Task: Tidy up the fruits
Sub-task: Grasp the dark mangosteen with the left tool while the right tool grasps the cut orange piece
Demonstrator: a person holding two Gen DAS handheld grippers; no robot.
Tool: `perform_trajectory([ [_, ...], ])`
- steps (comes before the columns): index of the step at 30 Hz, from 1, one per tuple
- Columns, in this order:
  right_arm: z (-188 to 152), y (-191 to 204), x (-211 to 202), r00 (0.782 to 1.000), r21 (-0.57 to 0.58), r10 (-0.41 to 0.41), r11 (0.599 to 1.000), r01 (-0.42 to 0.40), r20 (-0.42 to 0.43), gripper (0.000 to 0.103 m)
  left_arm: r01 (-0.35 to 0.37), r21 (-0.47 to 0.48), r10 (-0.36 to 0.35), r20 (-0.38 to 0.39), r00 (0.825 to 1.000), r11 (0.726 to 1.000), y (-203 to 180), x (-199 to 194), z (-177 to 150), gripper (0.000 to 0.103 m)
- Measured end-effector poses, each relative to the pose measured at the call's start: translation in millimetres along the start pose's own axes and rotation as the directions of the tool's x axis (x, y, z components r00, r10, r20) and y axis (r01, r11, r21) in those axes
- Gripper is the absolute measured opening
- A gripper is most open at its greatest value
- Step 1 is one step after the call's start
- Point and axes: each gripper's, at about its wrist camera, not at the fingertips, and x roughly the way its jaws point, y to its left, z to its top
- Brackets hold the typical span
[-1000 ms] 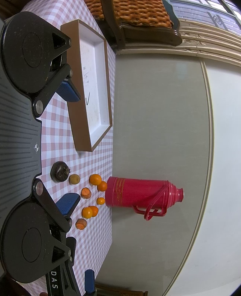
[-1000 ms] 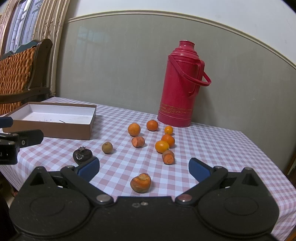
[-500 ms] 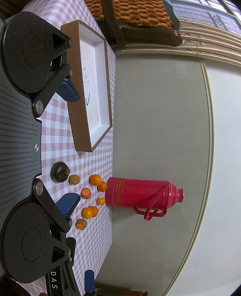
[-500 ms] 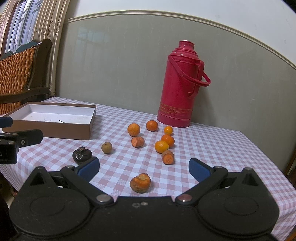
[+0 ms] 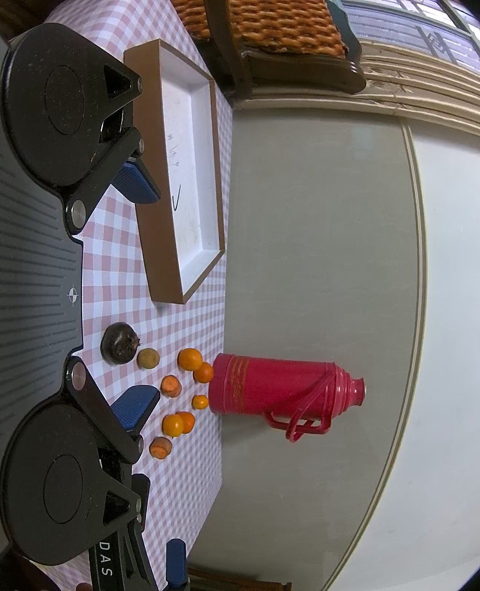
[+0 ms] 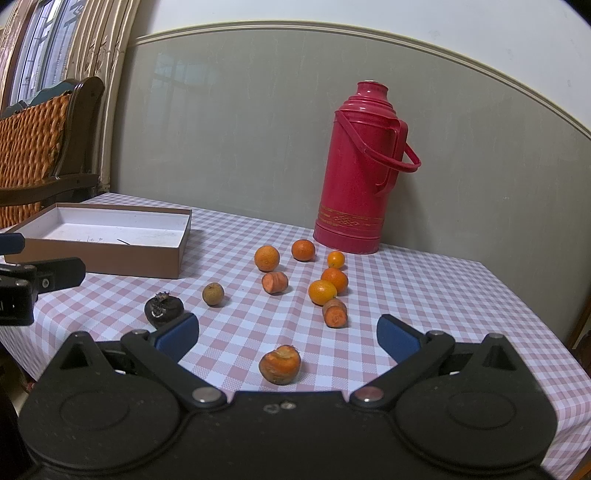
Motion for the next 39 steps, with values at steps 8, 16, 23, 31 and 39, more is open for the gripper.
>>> perform_trajectory([
  [8, 0, -1, 1, 1.0, -0.011, 0.002, 1.0, -0.002, -0.009, 0.097, -0.035, 0.008, 0.035, -0.017, 0.999, 0.999, -1, 2, 1, 0.103],
  [16, -1, -4, 20, 0.998, -0.019, 0.002, 1.0, -0.003, -0.065, 0.087, -0.021, 0.085, 0.026, -0.06, 0.998, 0.996, -12, 15, 2, 0.083],
  [23, -5, -2, 34, 0.996, -0.043, 0.002, 0.999, -0.006, -0.088, 0.082, 0.017, 0.1, -0.006, -0.107, 0.994, 0.995, -22, 40, -1, 0.076],
  [31, -12, -2, 54, 0.992, -0.021, 0.022, 0.999, -0.025, -0.121, 0.072, 0.063, 0.112, -0.044, -0.168, 0.985, 0.992, -37, 70, -13, 0.074],
  [39, -26, -5, 70, 0.983, 0.024, 0.066, 0.998, -0.063, -0.172, 0.06, 0.075, 0.102, -0.053, -0.204, 0.978, 0.992, -43, 88, -17, 0.07],
])
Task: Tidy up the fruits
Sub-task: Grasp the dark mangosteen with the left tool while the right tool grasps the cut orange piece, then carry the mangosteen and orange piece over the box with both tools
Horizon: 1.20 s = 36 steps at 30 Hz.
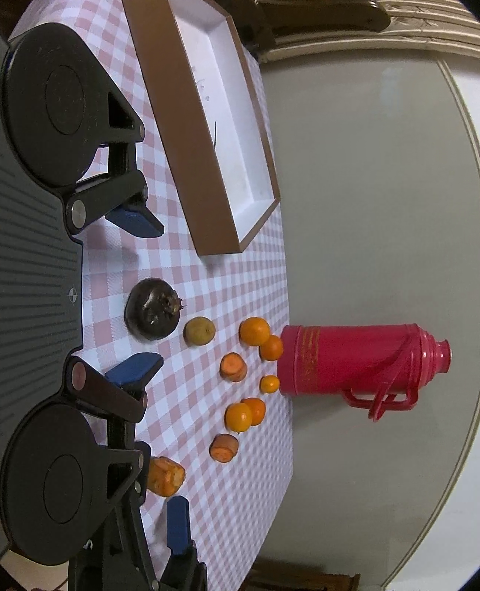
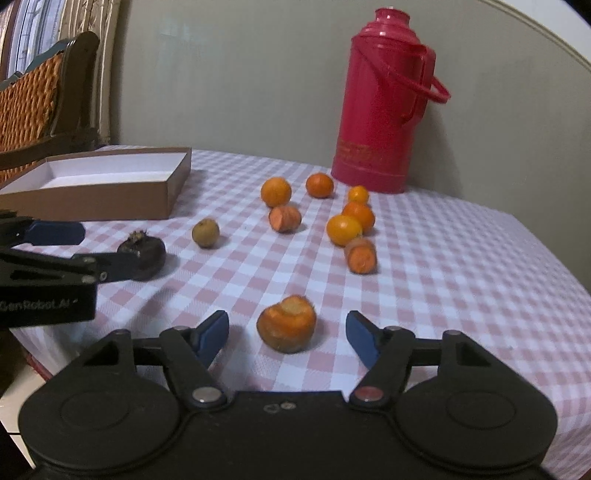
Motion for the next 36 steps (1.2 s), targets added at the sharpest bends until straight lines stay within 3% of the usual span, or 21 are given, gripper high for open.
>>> perform_trajectory([
  [12, 3, -6, 7, 1.0, 0.044, 0.017, 0.999, -0.017, -0.001, 0.044, 0.001, 0.008, 0.0, -0.033, 0.999, 1.0, -12, 23, 1, 0.066],
  [13, 3, -6, 7, 1.0, 0.047, 0.02, 0.999, -0.02, -0.001, 0.041, 0.004, 0.007, -0.004, -0.038, 0.999, 1.0, -13, 26, 1, 0.059],
  [14, 3, -6, 6, 1.0, 0.048, 0.022, 0.999, -0.022, 0.0, 0.029, 0.003, 0.008, -0.003, -0.046, 0.999, 1.0, -13, 28, 1, 0.05],
  [15, 3, -6, 6, 1.0, 0.043, 0.018, 0.999, -0.018, 0.001, 0.027, 0.008, 0.001, -0.008, -0.042, 0.999, 1.0, -13, 29, 1, 0.048],
  [16, 3, -5, 6, 1.0, 0.037, 0.014, 0.999, -0.014, 0.002, 0.026, 0.009, 0.001, -0.009, -0.039, 0.999, 1.0, -14, 30, 1, 0.043],
  [25, 5, -5, 4, 1.0, 0.043, 0.005, 0.999, -0.006, 0.019, 0.026, 0.013, -0.012, -0.014, -0.029, 0.999, 1.0, -11, 26, 0, 0.043],
  [36, 15, 6, -7, 0.997, 0.047, 0.029, 0.998, -0.033, 0.071, 0.026, -0.015, -0.033, 0.016, 0.031, 0.999, 0.999, 16, -11, 2, 0.043],
])
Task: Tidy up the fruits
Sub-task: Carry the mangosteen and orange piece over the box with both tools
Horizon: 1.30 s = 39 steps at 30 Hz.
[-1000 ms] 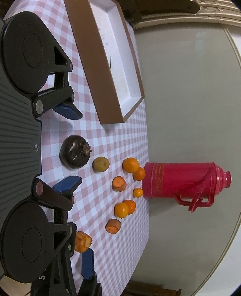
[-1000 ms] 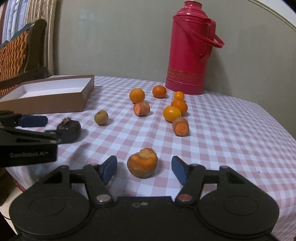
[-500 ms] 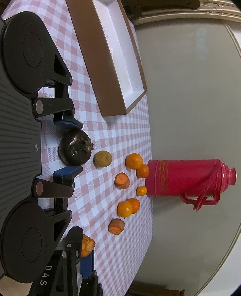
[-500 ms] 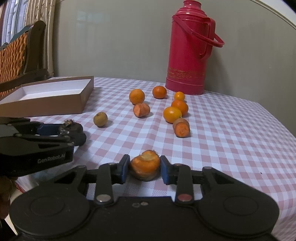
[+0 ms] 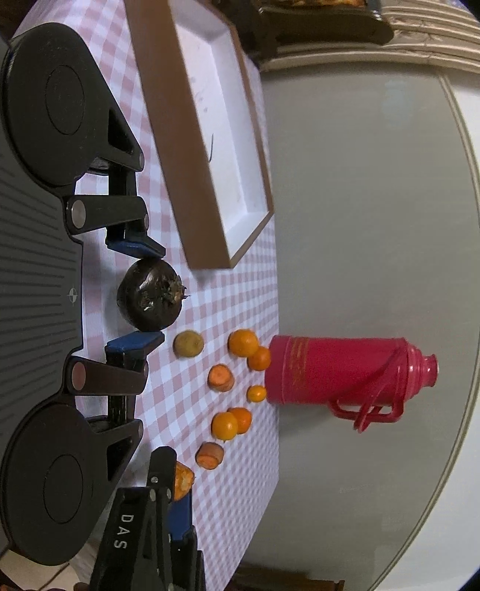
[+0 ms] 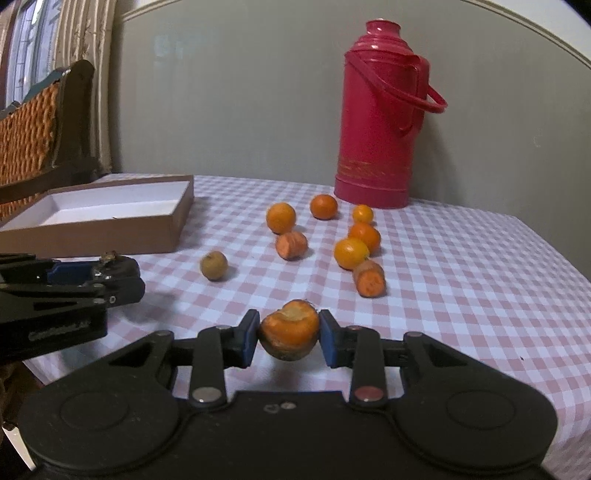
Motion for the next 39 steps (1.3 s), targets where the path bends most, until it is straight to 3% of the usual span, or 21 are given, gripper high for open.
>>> perform_trajectory([
  [21, 32, 76, -19, 0.979, -0.119, 0.182, 0.978, -0.17, 0.095, 0.026, -0.127, -0.089, 0.133, 0.064, 0.989, 0.988, 71, -49, -2, 0.043],
  [31, 63, 117, -22, 0.94, -0.222, 0.295, 0.941, -0.255, 0.171, 0.026, -0.216, -0.162, 0.236, 0.115, 0.965, 0.963, 116, -72, 14, 0.043],
  [39, 87, 138, -3, 0.919, -0.234, 0.345, 0.925, -0.298, 0.19, 0.026, -0.28, -0.175, 0.305, 0.132, 0.943, 0.944, 139, -69, 25, 0.043],
])
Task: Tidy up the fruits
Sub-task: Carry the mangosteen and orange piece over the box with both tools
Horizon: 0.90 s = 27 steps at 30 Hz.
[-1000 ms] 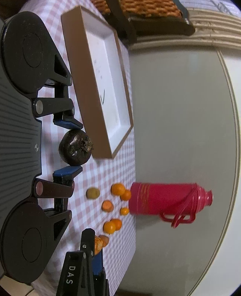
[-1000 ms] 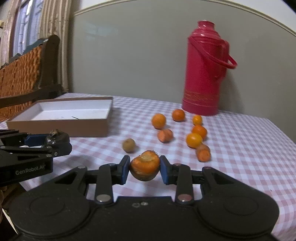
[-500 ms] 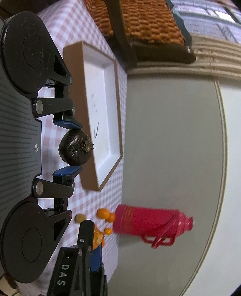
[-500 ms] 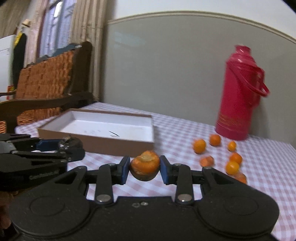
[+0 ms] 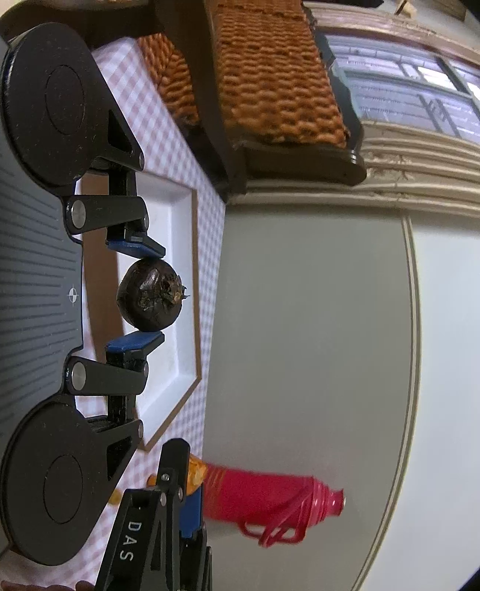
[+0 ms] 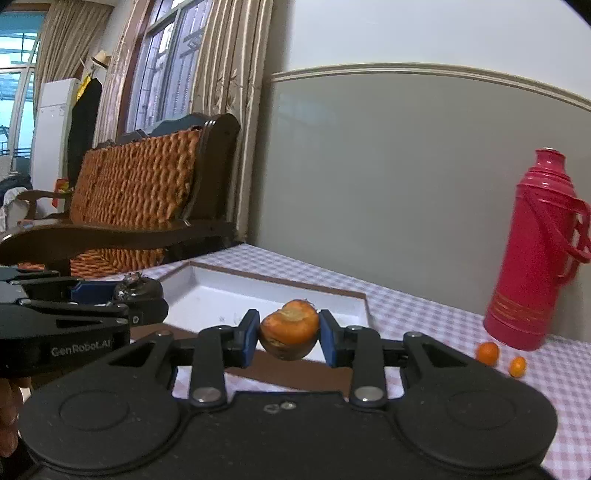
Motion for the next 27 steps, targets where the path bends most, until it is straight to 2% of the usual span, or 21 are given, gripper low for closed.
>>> perform_trajectory([
  [9, 20, -12, 34, 1.0, -0.002, -0.004, 1.0, 0.004, 0.024, 0.026, -0.061, -0.029, 0.061, 0.018, 0.998, 0.998, 20, 31, 17, 0.043],
  [18, 20, -25, 67, 1.0, 0.011, -0.016, 1.0, 0.016, -0.02, 0.026, -0.125, -0.057, 0.125, -0.005, 0.992, 0.991, 35, 69, 24, 0.043],
  [27, 14, -43, 101, 0.997, 0.064, -0.037, 0.997, 0.041, -0.069, 0.026, -0.149, -0.038, 0.147, -0.048, 0.988, 0.988, 40, 94, 20, 0.043],
])
